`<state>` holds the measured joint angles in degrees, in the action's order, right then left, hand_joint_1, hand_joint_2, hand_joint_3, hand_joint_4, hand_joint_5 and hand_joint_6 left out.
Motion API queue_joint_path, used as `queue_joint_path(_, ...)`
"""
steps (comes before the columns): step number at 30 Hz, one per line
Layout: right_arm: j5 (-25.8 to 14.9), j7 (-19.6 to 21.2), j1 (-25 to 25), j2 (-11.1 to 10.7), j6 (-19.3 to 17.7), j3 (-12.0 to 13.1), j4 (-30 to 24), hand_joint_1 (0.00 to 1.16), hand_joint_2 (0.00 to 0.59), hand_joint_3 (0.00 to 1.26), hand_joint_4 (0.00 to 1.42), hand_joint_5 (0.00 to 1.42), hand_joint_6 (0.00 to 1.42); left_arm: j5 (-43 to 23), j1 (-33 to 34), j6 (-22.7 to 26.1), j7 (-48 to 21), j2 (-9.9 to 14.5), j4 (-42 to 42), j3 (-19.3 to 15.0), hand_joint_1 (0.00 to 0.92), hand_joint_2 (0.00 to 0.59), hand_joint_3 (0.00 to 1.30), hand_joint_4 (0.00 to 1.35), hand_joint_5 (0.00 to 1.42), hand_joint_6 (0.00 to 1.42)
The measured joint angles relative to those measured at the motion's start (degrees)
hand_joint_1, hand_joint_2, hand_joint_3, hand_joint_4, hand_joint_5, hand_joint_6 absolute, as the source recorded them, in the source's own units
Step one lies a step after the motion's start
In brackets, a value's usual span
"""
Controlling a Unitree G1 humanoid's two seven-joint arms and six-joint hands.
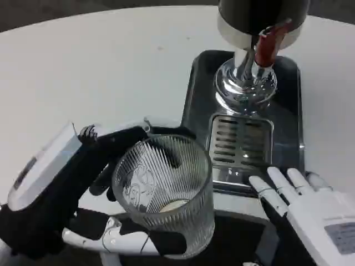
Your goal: Grasp the cup under the faucet to collect the drink, then remove the cup.
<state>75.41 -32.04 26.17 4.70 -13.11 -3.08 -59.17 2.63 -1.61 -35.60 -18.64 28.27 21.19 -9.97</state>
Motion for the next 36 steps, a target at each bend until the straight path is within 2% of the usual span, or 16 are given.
queue_joint_path(2, 0.3, -0.2, -2.7, -0.2, 0.5, -0.3, -0.1, 0.49, 0.433, 0.09, 0.00, 0.00, 0.00, 0.0, 0.1, -0.1, -0.1, 0.0, 0.0, 0.1, 0.473, 0.048, 0.97, 1.10, 1.29, 1.42)
queue_joint_path(12, 1.1, -1.5, -3.4, -0.5, 2.4, -1.7, -0.1, 0.49, 0.433, 0.09, 0.00, 0.00, 0.00, 0.0, 0.2, -0.1, -0.1, 0.0, -0.4, 0.1, 0.473, 0.048, 0.97, 1.11, 1.29, 1.42)
queue_joint_path(27, 1.4, -1.6, -4.7, -0.9, 3.5, -1.7, -0.1, 0.49, 0.433, 0.09, 0.00, 0.00, 0.00, 0.1, 0.5, -0.1, -0.1, 0.0, -0.9, 0.3, 0.473, 0.047, 0.97, 1.11, 1.29, 1.42)
queue_joint_path(36, 1.2, -1.5, -5.0, -0.9, 3.5, -1.2, -0.1, 0.49, 0.433, 0.09, 0.00, 0.00, 0.00, 1.4, 3.7, 0.1, -0.1, -0.3, -3.4, 1.6, 0.473, 0.047, 0.97, 1.11, 1.29, 1.42)
